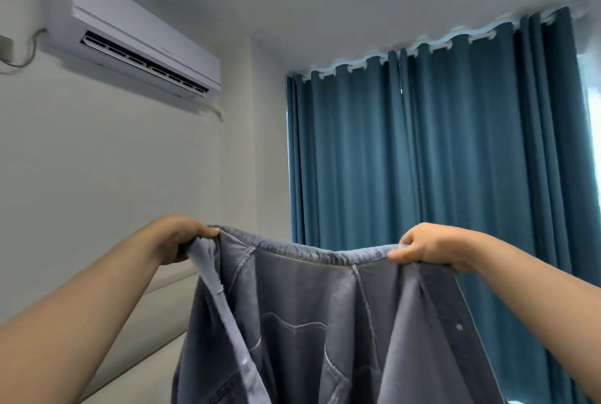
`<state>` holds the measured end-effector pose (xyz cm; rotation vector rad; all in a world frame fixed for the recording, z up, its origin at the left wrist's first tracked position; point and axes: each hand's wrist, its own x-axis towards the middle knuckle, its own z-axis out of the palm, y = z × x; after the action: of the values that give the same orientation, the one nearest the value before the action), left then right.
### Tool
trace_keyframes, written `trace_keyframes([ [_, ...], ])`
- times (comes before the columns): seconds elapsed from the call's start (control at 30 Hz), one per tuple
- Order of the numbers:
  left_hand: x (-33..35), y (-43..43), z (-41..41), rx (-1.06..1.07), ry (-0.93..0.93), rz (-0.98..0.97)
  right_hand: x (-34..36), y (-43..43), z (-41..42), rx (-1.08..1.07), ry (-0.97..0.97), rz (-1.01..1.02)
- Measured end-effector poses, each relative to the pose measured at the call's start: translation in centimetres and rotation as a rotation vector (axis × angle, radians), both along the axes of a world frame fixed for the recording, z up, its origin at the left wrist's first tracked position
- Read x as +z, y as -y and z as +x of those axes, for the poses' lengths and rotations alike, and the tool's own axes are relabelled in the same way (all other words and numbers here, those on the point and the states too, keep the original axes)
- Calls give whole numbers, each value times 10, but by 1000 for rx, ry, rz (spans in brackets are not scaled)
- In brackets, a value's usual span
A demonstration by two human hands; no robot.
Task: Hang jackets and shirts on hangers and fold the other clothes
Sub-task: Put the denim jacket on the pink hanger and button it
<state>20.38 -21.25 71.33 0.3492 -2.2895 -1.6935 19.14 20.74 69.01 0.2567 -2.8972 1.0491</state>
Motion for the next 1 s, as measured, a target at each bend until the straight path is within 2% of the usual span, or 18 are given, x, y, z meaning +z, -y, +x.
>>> trace_keyframes([
  [0.07,5,-11,5,-79,23,234,2,20,7,108,131,-329],
  [0.13,7,-30,11,-158,-37,372,6,47,13,171,174,-594],
  [0.23,-1,-66,24,-283,-160,364,13,101,29,239,118,-809],
  [0.33,-8,-91,42,-413,-266,257,14,148,42,287,55,-838],
  [0.5,-18,-81,60,-431,-420,201,9,181,51,343,-51,-841],
  [0.7,-35,-52,74,-428,-507,237,2,207,56,627,176,-1277],
  [0.83,-40,-29,83,-440,-548,155,-3,230,55,710,149,-1167],
  [0.93,-46,-16,84,-363,-587,115,-6,246,56,723,158,-1075],
  [1.0,-52,-8,86,-327,-582,148,-8,251,57,767,185,-1015],
])
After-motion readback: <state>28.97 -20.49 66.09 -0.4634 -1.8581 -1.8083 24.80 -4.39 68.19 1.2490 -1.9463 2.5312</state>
